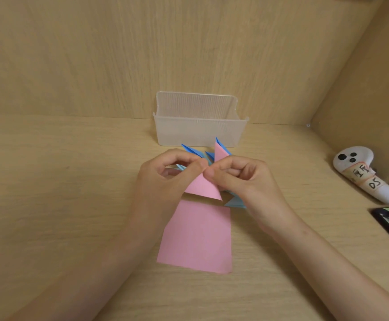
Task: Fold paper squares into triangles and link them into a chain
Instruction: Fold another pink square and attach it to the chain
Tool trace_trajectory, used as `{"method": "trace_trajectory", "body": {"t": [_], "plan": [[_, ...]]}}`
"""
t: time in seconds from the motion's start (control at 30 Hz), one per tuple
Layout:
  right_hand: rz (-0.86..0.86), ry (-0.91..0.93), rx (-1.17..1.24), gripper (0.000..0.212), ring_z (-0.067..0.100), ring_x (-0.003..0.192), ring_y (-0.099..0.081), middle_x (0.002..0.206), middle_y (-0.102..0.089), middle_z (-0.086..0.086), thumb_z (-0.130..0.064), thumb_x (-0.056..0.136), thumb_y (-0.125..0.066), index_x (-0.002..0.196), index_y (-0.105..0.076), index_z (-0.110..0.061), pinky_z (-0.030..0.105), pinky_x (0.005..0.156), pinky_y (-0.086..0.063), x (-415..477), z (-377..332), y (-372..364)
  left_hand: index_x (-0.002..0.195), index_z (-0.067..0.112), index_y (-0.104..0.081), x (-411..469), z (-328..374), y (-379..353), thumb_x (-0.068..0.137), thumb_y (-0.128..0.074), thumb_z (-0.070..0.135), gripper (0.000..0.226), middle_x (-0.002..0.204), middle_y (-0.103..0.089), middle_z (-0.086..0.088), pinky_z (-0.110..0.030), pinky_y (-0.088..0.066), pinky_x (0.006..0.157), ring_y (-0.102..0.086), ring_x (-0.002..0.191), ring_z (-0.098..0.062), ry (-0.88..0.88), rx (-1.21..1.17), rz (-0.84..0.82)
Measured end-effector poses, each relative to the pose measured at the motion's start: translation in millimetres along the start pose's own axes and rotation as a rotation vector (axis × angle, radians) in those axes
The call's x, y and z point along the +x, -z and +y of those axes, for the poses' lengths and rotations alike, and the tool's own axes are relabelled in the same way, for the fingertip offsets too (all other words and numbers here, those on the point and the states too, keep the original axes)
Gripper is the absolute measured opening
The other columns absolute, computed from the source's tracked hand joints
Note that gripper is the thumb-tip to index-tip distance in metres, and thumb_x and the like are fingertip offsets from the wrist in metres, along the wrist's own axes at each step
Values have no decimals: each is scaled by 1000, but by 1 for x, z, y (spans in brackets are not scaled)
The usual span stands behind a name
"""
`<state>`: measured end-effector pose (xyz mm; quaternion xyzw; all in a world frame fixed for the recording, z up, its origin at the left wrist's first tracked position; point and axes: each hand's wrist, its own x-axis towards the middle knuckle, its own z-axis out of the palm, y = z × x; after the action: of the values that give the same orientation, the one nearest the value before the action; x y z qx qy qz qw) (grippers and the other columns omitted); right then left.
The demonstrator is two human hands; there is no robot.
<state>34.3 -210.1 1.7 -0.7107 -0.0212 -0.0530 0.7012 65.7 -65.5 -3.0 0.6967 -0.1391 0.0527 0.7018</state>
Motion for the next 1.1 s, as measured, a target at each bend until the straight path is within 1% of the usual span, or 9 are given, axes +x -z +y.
{"method": "trace_trajectory", "body": {"t": [0.1, 0.2, 0.27, 0.33, 0.43, 0.67, 0.8, 0.93, 1.1], "plan": [[2, 2, 0, 7, 19, 68, -63, 73, -72, 12, -8, 81, -68, 75, -70, -6, 29, 70, -50, 0, -1, 1, 70, 18, -71, -1, 2, -1, 78, -72, 7, 14, 77, -73, 5, -18, -49, 71, -65, 74, -5, 16, -4, 53], [-8, 11, -32, 12, 11, 59, -63, 62, -69, 8, -2, 83, -66, 71, -67, -3, 18, 62, -49, 1, -3, 1, 70, 19, -71, 1, 5, 1, 79, -71, 10, 13, 72, -72, 11, -13, -46, 68, -62, 68, 1, 31, -35, 133], [-33, 10, -35, 12, 18, 65, -69, 69, -70, 20, 0, 83, -65, 72, -65, -1, 24, 68, -55, 1, -3, 2, 69, 19, -70, 4, 6, 3, 80, -70, 12, 12, 70, -70, 15, -11, -45, 65, -59, 65, 3, 46, -56, 165], [-46, 12, -42, 11, 22, 70, -70, 76, -69, 27, 0, 84, -64, 74, -65, 2, 29, 73, -56, 1, -3, 3, 70, 18, -71, 4, 6, 3, 80, -70, 12, 11, 70, -70, 14, -10, -45, 64, -59, 65, 3, 60, -74, 163], [-50, 18, -68, 10, 17, 67, -69, 79, -69, 29, 1, 84, -64, 76, -64, 6, 24, 69, -55, 1, -4, 5, 71, 16, -71, 3, 5, 2, 80, -70, 12, 10, 69, -70, 14, -8, -46, 63, -60, 64, 4, 70, -90, 161], [-64, 4, -96, 11, 22, 68, -67, 77, -71, 23, -2, 85, -64, 77, -65, 4, 26, 68, -55, 1, -6, 7, 70, 18, -70, 2, 3, 1, 80, -70, 13, 11, 69, -70, 14, -9, -46, 63, -59, 65, 3, 71, -99, 180], [-73, -14, -103, 12, 17, 63, -66, 77, -71, 22, -3, 85, -64, 77, -65, 5, 24, 65, -55, 0, -10, 7, 71, 16, -70, 1, 3, -1, 80, -70, 13, 10, 66, -69, 15, -8, -45, 61, -58, 63, 4, 70, -98, 196], [-73, -31, -105, 16, 19, 62, -67, 74, -72, 18, -6, 85, -65, 77, -65, 8, 26, 62, -55, 0, -10, 8, 72, 14, -69, 1, 3, -1, 80, -70, 12, 9, 64, -68, 15, -7, -43, 59, -57, 60, 5, 53, -95, 206], [-72, -30, -138, 20, 19, 55, -66, 66, -70, 16, -12, 86, -66, 71, -63, 1, 25, 57, -54, 0, -8, 6, 74, 11, -69, 3, 6, 0, 81, -70, 11, 7, 62, -67, 16, -6, -42, 57, -57, 57, 7, 42, -102, 211]]}}
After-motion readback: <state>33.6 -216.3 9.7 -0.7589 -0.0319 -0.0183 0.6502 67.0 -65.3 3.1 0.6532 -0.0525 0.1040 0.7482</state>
